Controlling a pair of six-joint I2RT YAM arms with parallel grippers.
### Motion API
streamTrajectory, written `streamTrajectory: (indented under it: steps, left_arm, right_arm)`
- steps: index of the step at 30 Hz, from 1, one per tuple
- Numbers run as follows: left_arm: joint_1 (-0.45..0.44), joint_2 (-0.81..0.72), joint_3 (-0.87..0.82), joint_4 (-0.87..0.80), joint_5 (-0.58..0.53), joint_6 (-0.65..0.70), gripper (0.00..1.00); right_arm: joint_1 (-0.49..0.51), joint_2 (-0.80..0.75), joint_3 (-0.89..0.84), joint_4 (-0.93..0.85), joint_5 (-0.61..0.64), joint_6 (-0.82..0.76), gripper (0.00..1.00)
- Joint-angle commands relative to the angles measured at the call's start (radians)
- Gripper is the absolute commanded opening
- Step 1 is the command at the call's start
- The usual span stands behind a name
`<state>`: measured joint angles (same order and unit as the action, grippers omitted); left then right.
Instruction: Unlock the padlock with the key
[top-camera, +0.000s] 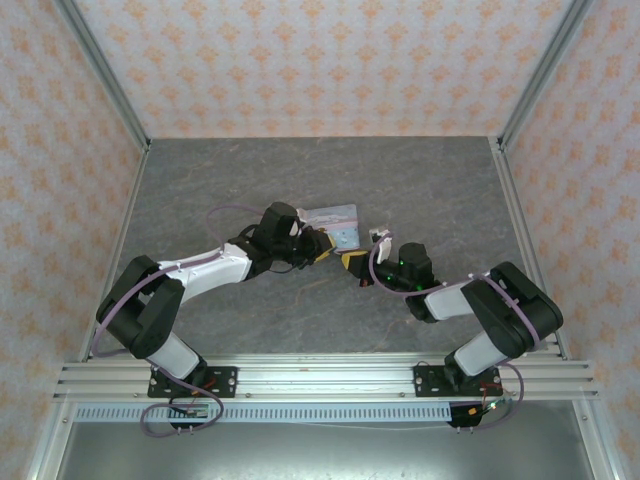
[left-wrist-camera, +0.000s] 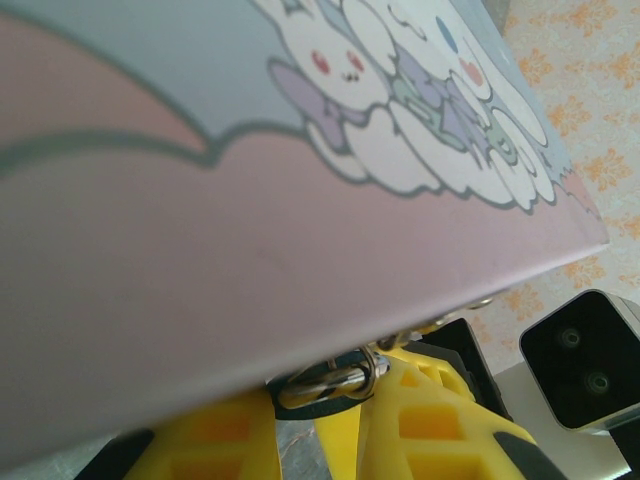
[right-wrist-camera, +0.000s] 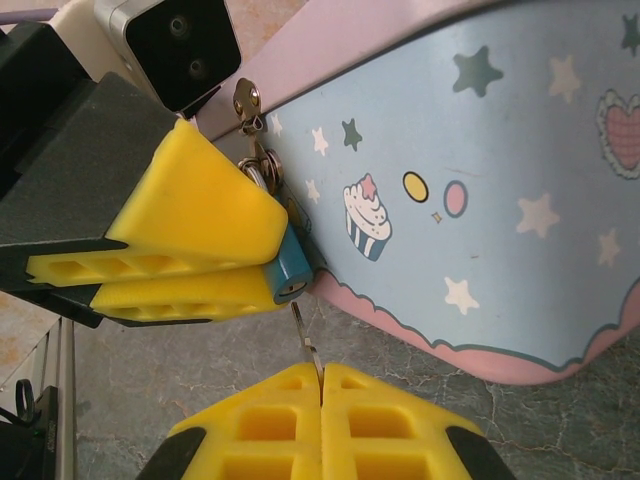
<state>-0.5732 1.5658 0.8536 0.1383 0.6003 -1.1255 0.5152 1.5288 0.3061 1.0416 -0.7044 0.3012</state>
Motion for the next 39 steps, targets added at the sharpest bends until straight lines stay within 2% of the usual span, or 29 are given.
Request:
streamTrajectory:
  steps: [1, 22, 39]
  left_arm:
    - [0.011, -0.029, -0.008, 0.034, 0.031, 0.003, 0.12]
    - [0.011, -0.030, -0.011, 0.041, 0.038, -0.001, 0.12]
    - [0.011, -0.033, -0.014, 0.038, 0.035, -0.002, 0.12]
  right_arm:
    - [-0.004, 0.008, 0.019, 0.071, -0.010, 0.007, 0.00]
    - [-0.004, 0.056, 0.037, 0.142, -0.017, 0.041, 0.00]
    - [-0.004, 0.022, 0.019, 0.126, 0.009, 0.031, 0.00]
